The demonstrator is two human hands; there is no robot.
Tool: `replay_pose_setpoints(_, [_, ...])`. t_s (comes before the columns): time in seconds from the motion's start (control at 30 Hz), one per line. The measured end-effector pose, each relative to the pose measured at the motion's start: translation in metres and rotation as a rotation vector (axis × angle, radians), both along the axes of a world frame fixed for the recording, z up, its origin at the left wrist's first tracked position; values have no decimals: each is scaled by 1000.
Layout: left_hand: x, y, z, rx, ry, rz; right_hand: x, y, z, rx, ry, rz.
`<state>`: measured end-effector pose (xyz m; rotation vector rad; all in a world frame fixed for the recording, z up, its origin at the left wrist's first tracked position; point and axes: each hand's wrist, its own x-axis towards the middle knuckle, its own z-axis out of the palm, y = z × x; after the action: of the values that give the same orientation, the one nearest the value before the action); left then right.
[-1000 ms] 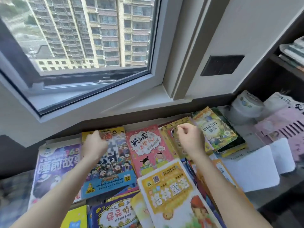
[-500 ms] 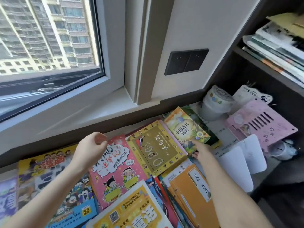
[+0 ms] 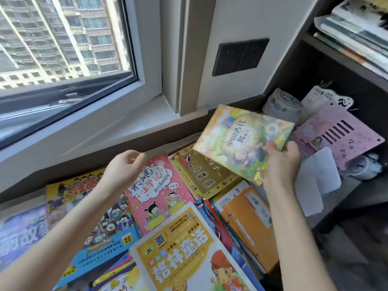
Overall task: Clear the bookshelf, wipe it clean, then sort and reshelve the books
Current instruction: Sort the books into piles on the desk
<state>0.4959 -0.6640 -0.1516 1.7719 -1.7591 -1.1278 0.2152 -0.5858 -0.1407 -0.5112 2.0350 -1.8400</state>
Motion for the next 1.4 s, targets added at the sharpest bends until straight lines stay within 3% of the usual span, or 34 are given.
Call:
replay_pose_setpoints(0.1, [-7, 23, 21, 185, 246, -24, 30, 44, 6, 66, -411, 99])
replay_pose_setpoints(0.17, [-12, 36, 27, 309, 328, -62, 49, 67, -4, 158, -578, 208])
replay_pose_setpoints(0.23, [-9, 42, 28, 308, 324, -96, 55, 85, -8, 232, -646, 309])
replay_pose_setpoints(0.5, [2, 55, 24, 543, 303, -260, 40, 120, 4, 690, -226, 659])
replay_pose_setpoints(0.7, [0, 50, 27, 321, 287, -213, 48, 116, 28, 439, -135, 438])
replay_pose_setpoints(0.8, [12, 52, 19, 194, -20, -228, 49, 118, 45, 325, -149, 357])
replay_pose_setpoints(0.87, [22, 64, 10, 250, -230, -359, 49, 121, 54, 277, -162, 311])
replay_pose_setpoints(0.93, [27, 80, -1, 320, -325, -524, 48, 124, 59, 249, -197, 297])
replay_pose_setpoints(1.03, [31, 94, -9, 286, -278, -556, 47, 130, 58, 269, -250, 341])
replay_pose_setpoints(1.17, [30, 94, -2, 388, -181, -443, 50, 137, 51, 309, -349, 372])
replay_pose_setpoints(1.4, [69, 61, 33, 274, -79, -209, 53, 155, 46, 295, -553, 375])
